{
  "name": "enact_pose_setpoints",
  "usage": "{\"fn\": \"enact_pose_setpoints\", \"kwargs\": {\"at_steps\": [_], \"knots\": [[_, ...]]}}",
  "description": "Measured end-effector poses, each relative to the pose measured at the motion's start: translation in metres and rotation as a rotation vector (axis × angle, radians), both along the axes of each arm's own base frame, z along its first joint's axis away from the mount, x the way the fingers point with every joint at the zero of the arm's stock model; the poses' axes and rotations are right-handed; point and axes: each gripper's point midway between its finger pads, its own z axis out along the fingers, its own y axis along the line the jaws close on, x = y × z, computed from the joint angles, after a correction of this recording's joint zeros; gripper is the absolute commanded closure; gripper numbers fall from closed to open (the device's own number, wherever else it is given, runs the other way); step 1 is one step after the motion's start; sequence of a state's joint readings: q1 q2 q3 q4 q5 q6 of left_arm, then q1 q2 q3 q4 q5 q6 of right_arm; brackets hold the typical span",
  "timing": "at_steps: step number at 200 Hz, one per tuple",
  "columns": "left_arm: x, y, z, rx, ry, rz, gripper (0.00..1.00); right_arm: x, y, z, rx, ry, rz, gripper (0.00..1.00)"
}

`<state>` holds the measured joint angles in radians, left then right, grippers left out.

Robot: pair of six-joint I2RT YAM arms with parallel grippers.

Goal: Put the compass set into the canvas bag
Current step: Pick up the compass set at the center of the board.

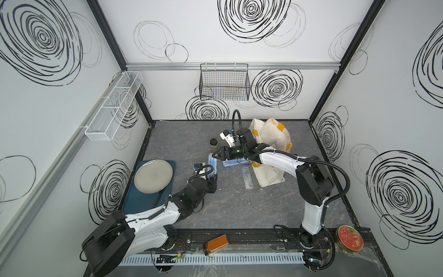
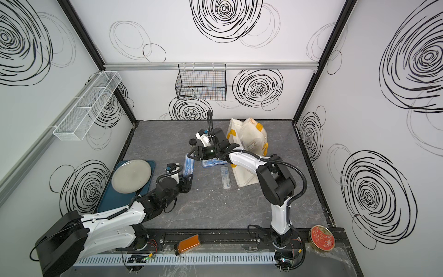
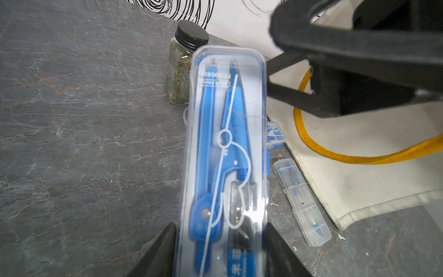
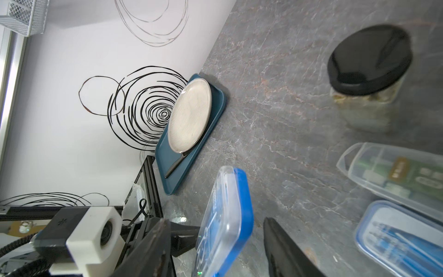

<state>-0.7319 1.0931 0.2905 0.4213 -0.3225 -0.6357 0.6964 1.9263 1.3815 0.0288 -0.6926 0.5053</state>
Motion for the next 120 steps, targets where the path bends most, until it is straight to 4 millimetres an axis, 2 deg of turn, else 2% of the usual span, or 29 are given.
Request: {"fn": "enact_pose_setpoints", "kwargs": {"at_steps": [42, 85, 120], "knots": [[0.002, -0.004, -0.001, 0.005, 0.010, -0.005, 0.44, -0.004, 0.011, -0.013, 0.021, 0.072, 0.011, 0.56], [0.007, -0.008, -0.002, 0.012, 0.017, -0.006, 0.44, -0.001, 0.010, -0.015, 0.017, 0.094, -0.020, 0.69], [0.008, -0.009, -0.004, 0.021, 0.024, -0.009, 0.44, 0.002, 0.010, -0.017, 0.012, 0.103, -0.038, 0.77]]}}
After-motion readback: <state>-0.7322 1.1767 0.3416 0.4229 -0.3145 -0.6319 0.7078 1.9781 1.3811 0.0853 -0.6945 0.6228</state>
